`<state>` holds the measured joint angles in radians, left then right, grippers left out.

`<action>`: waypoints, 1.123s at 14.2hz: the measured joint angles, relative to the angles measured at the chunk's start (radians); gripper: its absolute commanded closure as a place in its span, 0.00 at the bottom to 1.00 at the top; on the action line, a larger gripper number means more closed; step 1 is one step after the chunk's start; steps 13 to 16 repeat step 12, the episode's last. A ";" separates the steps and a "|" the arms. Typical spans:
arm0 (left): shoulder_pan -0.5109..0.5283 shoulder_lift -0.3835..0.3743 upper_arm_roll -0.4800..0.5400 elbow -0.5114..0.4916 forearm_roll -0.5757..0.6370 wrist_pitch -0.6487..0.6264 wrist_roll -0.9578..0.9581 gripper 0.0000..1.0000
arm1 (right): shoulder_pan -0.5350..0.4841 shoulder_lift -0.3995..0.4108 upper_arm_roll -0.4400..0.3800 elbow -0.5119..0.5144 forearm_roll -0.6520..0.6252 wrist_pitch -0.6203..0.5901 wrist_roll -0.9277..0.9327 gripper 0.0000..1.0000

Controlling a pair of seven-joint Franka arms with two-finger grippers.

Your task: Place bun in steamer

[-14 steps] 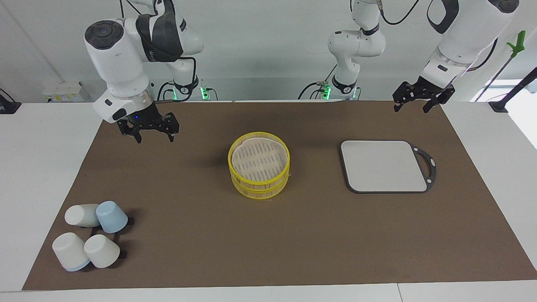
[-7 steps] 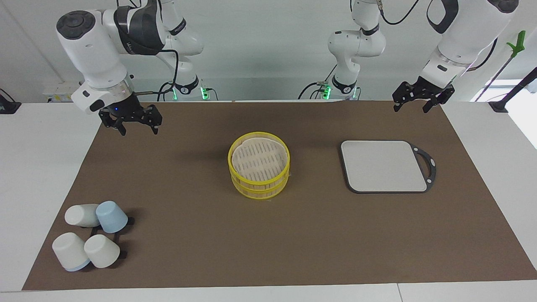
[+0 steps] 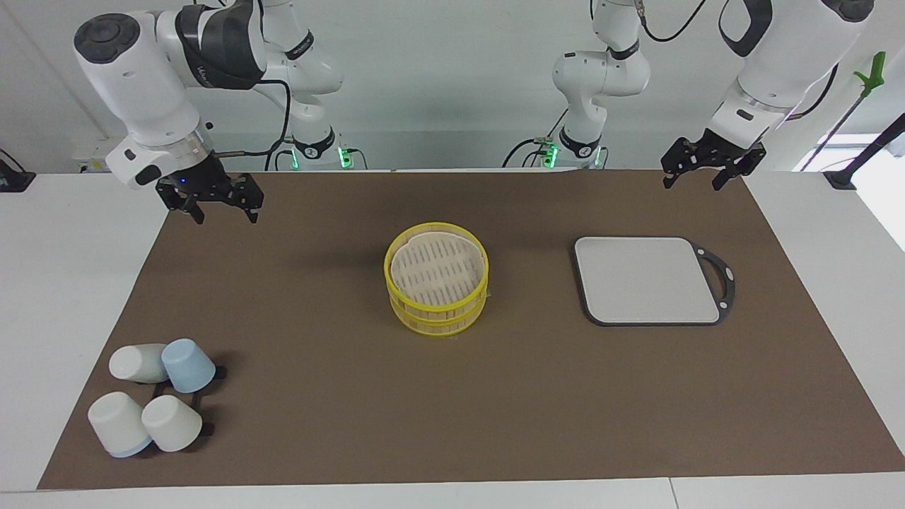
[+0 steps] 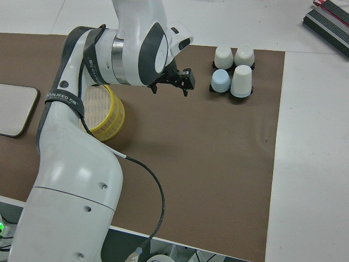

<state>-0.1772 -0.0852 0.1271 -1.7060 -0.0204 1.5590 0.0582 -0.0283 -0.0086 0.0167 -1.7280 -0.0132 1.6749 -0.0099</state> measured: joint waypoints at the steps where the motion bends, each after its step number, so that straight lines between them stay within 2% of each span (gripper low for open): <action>1: 0.000 0.000 0.000 0.000 0.000 0.000 0.000 0.00 | 0.000 0.002 0.000 0.008 0.001 -0.013 0.000 0.00; 16: 0.000 0.000 -0.004 0.000 0.000 0.000 0.000 0.00 | 0.000 0.008 0.001 0.024 0.001 -0.034 0.000 0.00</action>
